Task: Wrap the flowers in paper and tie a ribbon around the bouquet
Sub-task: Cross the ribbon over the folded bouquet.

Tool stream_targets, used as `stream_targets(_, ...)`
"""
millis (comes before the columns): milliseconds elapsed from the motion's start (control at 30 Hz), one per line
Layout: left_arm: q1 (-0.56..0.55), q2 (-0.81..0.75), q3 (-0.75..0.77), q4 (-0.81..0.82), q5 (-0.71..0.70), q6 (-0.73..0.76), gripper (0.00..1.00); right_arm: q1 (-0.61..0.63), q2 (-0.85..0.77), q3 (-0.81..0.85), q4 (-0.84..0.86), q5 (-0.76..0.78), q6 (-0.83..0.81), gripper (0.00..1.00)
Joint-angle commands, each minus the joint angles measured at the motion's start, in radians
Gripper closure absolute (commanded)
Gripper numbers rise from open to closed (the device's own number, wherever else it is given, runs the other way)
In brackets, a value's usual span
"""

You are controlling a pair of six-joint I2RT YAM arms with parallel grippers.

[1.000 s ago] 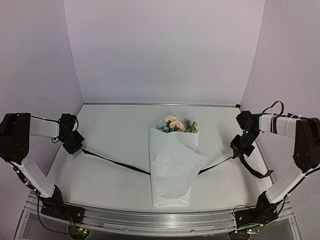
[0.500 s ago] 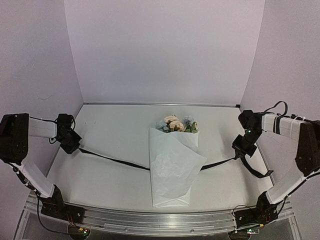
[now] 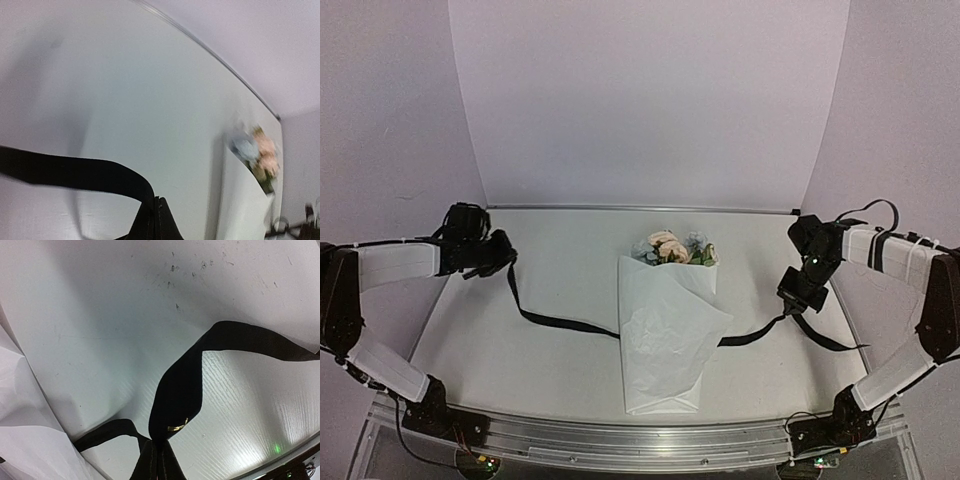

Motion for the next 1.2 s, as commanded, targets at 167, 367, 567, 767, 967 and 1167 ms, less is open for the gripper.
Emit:
stream_targets(167, -0.633, 0.263, 0.436, 0.127, 0.161, 0.460, 1.00, 0.029, 0.024, 0.035, -0.017, -0.121, 0.014, 1.00)
stream_targets(367, -0.867, 0.581, 0.796, -0.082, 0.198, 0.720, 1.00, 0.028, 0.096, 0.077, -0.017, -0.209, 0.014, 1.00)
stream_targets(567, -0.938, 0.748, 0.943, -0.185, 0.190, 0.844, 1.00, 0.012, 0.152, 0.108, -0.022, -0.248, 0.023, 1.00)
stream_targets(767, -0.968, 0.850, 1.086, -0.270, 0.170, 0.916, 1.00, 0.006, 0.185, 0.168, -0.068, -0.260, 0.011, 1.00)
stream_targets(967, -1.008, 0.880, 1.170, -0.278, 0.171, 1.020, 1.00, -0.007, 0.228, 0.258, -0.166, -0.282, -0.066, 1.00)
stream_targets(1167, -1.066, 0.844, 1.123, -0.196, 0.209, 1.085, 1.00, -0.011, 0.289, 0.347, -0.222, -0.314, -0.128, 1.00)
